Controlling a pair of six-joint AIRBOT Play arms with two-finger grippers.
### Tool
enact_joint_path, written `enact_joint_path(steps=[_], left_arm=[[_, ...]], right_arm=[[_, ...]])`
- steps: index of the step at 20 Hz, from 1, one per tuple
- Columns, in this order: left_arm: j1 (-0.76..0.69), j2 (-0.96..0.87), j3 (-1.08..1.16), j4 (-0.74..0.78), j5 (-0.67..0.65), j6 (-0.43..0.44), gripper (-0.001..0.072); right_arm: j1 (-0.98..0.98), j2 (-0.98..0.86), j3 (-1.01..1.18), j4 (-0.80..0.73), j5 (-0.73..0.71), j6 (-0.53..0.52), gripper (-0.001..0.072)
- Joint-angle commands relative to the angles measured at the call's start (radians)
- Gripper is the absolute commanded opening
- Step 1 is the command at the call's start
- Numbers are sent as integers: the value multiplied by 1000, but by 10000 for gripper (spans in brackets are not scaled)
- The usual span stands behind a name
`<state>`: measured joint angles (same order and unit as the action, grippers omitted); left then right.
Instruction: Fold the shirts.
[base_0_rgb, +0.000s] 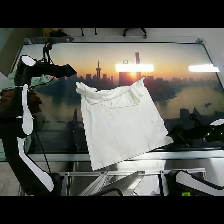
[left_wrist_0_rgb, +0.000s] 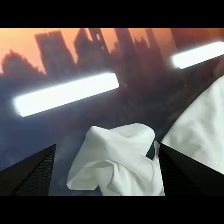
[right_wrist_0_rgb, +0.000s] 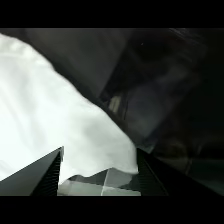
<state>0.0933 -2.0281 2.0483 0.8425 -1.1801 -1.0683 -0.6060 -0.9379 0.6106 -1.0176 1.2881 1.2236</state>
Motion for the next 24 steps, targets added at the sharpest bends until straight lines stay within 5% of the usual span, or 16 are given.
enact_joint_path(steps=[1, 3, 8, 10, 15, 22, 23, 24], left_arm=[[1, 0, 2, 5, -2, 13, 697], [1, 0, 2, 4, 1, 13, 696], [-15, 0, 2, 6, 10, 19, 696], [-21, 0, 0, 12, 23, 59, 696], [-72, 0, 0, 212, -3, 100, 698], [-159, 0, -95, 228, -184, 212, 695], [-159, 0, -122, 260, -178, 211, 629], [-159, 0, -146, 291, -159, 212, 365]], right_arm=[[-1, -54, -32, 74, -34, -99, 519], [-1, -89, -32, 114, -34, -118, 514], [59, -165, -32, 294, -58, -246, 93], [92, -172, -32, 312, -80, -256, 17], [109, -167, -16, 330, -83, -251, 17], [109, -167, -11, 349, -84, -240, 17], [109, -167, -6, 349, -84, -240, 17], [109, -167, 6, 349, -84, -241, 17]])
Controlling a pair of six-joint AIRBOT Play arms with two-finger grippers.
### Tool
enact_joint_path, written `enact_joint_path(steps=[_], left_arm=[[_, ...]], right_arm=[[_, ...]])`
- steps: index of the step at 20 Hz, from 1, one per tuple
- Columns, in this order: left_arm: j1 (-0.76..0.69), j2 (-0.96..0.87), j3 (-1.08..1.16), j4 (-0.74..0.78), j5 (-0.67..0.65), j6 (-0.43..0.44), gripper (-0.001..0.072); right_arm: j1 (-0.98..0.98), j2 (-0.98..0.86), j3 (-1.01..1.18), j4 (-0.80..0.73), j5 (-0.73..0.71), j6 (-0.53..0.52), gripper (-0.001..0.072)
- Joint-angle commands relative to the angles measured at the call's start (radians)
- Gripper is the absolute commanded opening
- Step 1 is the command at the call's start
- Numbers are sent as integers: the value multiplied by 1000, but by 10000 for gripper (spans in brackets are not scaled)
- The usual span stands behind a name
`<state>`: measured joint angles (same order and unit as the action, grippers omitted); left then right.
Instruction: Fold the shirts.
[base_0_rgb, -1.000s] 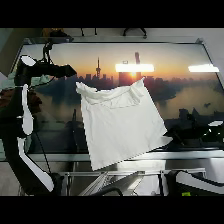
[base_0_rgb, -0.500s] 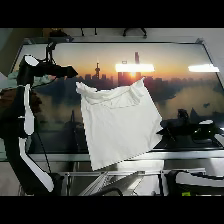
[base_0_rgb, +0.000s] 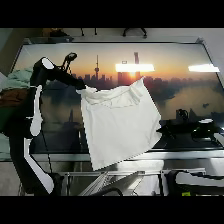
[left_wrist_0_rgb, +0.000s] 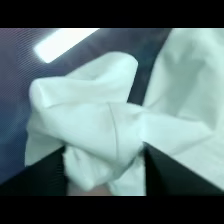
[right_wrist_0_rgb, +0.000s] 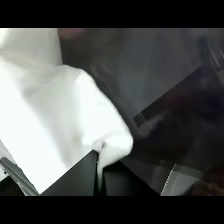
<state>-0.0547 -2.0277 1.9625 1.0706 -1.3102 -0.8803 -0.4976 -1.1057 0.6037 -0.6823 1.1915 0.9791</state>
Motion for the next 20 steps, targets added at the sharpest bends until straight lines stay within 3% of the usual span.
enact_joint_path(steps=[1, 2, 4, 9, 11, 14, 19, 20], left_arm=[[-11, 0, -69, 83, -2, 27, 58], [-11, 0, -69, 89, 42, 26, 19], [-5, 1, -42, 82, 80, -38, 19], [76, 29, -18, 72, -264, -272, 18], [104, 100, -159, 32, -347, -380, 18], [100, 243, -468, 0, -373, -451, 19], [77, 397, -811, -1, -209, -449, 19], [84, 401, -815, -1, -187, -447, 19]], right_arm=[[1, 0, 35, 14, 12, 4, 17], [1, -2, 65, 13, 9, 4, 17], [2, -31, 167, 18, -23, 4, 16], [97, -370, 727, 243, -141, -117, 16], [190, -570, 1050, 249, -138, -85, 16], [323, -847, 1480, 249, -137, 19, 16], [384, -925, 1503, 254, -158, 47, 18], [374, -919, 1502, 254, -133, 47, 110]])
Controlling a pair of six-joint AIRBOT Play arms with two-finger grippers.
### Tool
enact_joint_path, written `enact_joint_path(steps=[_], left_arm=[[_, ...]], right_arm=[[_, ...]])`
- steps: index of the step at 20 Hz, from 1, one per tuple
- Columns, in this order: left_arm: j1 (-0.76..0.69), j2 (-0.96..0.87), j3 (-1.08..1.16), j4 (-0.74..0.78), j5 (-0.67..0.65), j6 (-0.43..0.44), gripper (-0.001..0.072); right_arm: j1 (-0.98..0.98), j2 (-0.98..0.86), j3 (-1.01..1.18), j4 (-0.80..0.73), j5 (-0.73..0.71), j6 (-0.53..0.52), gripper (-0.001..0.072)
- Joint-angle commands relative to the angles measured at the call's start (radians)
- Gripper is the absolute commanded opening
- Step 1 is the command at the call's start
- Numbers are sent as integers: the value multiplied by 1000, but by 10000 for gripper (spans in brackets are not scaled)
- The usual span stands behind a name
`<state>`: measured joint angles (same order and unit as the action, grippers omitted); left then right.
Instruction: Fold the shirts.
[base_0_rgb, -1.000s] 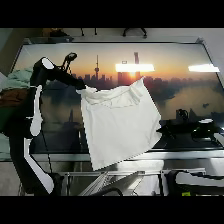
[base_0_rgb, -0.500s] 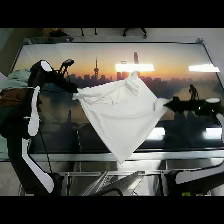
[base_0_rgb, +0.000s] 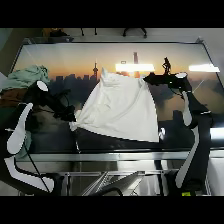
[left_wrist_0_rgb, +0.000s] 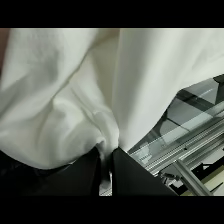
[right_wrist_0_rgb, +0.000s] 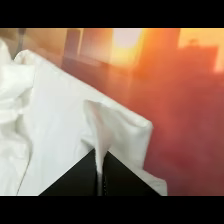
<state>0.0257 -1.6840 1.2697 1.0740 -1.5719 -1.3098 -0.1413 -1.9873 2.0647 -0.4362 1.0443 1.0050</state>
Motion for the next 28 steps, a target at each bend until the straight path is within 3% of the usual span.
enact_joint_path(steps=[1, 3, 4, 5, 9, 12, 14, 19, 24, 27, 28], left_arm=[[6, 57, -112, -5, 92, -16, 20], [5, 57, -50, -3, 98, 1, 61], [5, 57, -6, 0, 98, 31, 404], [6, 57, 45, 8, 100, 34, 696], [43, 57, 228, 31, 117, 44, 696], [56, 57, 306, 31, 95, 77, 695], [53, 57, 330, 23, 71, 97, 696], [26, 57, 332, 23, 31, 97, 695], [8, 57, 332, 23, 6, 97, 695], [-6, 57, 332, 23, 0, 97, 696], [-18, 57, 331, 25, 0, 97, 696]], right_arm=[[3, -21, 40, 12, 46, 21, 286], [-41, 31, 39, 9, 123, 33, 300], [-74, 65, 37, -11, 167, 70, 301], [-117, 111, 22, -38, 212, 106, 302], [-286, 338, -204, -157, 329, 174, 301], [-351, 544, -546, -296, 352, 174, 305], [-357, 700, -829, -405, 326, 206, 494], [-355, 951, -1347, -448, 226, 171, 493], [-332, 960, -1553, -326, 174, 60, 491], [-248, 949, -1563, -310, 154, 53, 447], [-222, 949, -1563, -286, 141, 30, 313]])
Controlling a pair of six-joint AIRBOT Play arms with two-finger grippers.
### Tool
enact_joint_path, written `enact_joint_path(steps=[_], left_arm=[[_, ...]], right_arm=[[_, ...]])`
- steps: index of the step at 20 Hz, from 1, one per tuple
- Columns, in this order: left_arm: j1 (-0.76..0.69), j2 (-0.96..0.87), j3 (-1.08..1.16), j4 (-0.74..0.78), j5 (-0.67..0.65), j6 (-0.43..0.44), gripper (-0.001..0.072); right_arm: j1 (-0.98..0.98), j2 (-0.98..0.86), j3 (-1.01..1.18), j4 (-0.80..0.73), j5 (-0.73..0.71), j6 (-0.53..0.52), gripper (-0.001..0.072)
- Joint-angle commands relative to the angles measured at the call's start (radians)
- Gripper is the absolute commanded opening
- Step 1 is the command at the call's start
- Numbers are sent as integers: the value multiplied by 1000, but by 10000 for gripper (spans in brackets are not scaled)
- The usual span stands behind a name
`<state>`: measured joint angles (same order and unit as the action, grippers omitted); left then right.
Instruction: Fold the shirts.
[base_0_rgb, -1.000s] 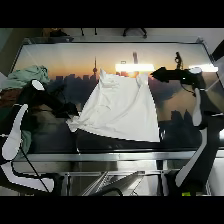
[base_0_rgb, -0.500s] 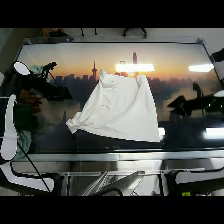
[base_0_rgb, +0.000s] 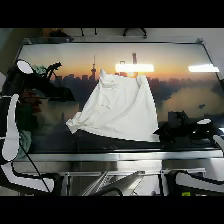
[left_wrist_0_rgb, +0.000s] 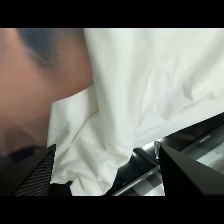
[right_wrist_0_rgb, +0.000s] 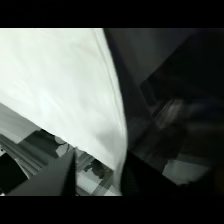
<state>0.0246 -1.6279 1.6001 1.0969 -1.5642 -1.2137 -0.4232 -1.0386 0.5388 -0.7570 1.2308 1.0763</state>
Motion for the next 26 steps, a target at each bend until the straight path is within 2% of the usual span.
enact_joint_path(steps=[1, 2, 5, 9, 15, 17, 20, 21, 22, 23, 24, 26], left_arm=[[-28, 1, -2, 2, -7, 4, 695], [-42, 1, -11, 3, -8, 23, 695], [-97, 1, -89, 31, -29, 50, 695], [-176, 1, -209, 196, -32, 37, 695], [-305, 1, -280, 221, -83, 15, 694], [-349, 8, -279, 259, -83, 8, 576], [-401, 2, -280, 309, -53, -5, 574], [-415, -5, -280, 332, -38, -11, 522], [-423, -15, -279, 370, -27, -11, 336], [-428, -27, -279, 422, -15, -29, 94], [-430, -36, -279, 462, -6, -40, 20], [-417, -37, -273, 470, 5, -44, 17]], right_arm=[[79, 1, -35, 76, -58, -72, 61], [85, 2, -27, 107, -60, -95, 17], [26, 24, 64, 31, -44, -77, 17], [-106, 47, 114, 15, -3, -60, 17], [-112, 36, 114, 13, -43, -82, 17], [-111, 21, 114, 13, -42, -82, 17], [-111, 7, 114, 25, -42, -83, 17], [-111, 8, 114, 28, -42, -83, 17], [-111, 8, 114, 33, -40, -85, 17], [-111, 10, 114, 42, -37, -87, 16], [-111, 12, 114, 75, -25, -106, 17], [-111, 25, 129, 228, 45, -177, 17]])
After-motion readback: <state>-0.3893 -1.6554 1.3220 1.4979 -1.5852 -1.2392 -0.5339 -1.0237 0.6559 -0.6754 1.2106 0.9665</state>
